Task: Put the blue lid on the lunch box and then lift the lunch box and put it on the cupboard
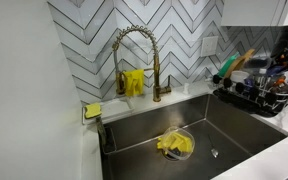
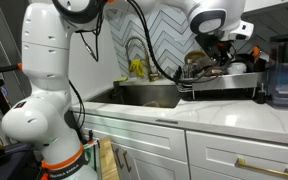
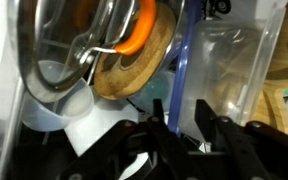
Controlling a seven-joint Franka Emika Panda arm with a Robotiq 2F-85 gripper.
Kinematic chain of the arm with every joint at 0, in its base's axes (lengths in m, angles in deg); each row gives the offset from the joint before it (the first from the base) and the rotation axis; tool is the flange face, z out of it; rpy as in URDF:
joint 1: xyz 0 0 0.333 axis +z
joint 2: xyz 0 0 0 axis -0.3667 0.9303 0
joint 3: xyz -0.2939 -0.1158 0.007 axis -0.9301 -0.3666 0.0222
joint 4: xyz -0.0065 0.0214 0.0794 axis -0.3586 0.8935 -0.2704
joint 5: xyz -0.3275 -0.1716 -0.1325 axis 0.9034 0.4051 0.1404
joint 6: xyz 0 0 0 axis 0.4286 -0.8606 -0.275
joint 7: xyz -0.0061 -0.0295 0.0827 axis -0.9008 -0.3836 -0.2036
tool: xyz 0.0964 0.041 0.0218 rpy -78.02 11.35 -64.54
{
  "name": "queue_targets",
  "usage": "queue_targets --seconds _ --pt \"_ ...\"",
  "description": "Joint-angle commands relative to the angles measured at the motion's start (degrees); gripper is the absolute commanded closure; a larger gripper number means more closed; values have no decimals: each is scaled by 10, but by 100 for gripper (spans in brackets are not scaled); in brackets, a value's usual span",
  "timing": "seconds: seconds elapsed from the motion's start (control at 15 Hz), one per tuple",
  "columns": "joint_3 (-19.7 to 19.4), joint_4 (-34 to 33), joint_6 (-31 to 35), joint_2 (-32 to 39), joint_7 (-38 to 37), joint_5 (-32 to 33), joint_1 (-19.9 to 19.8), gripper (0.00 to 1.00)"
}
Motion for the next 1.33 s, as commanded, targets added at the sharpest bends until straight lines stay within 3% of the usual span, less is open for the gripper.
queue_targets --seconds 0.0,0.13,0.73,1.27 --pt "10 -16 -12 14 12 -22 -14 92" --pt "11 -17 -12 16 13 -21 -15 100" --pt "8 -23 -11 -7 10 -8 -14 98" --pt "-10 -16 -3 -44 -9 95 -4 98"
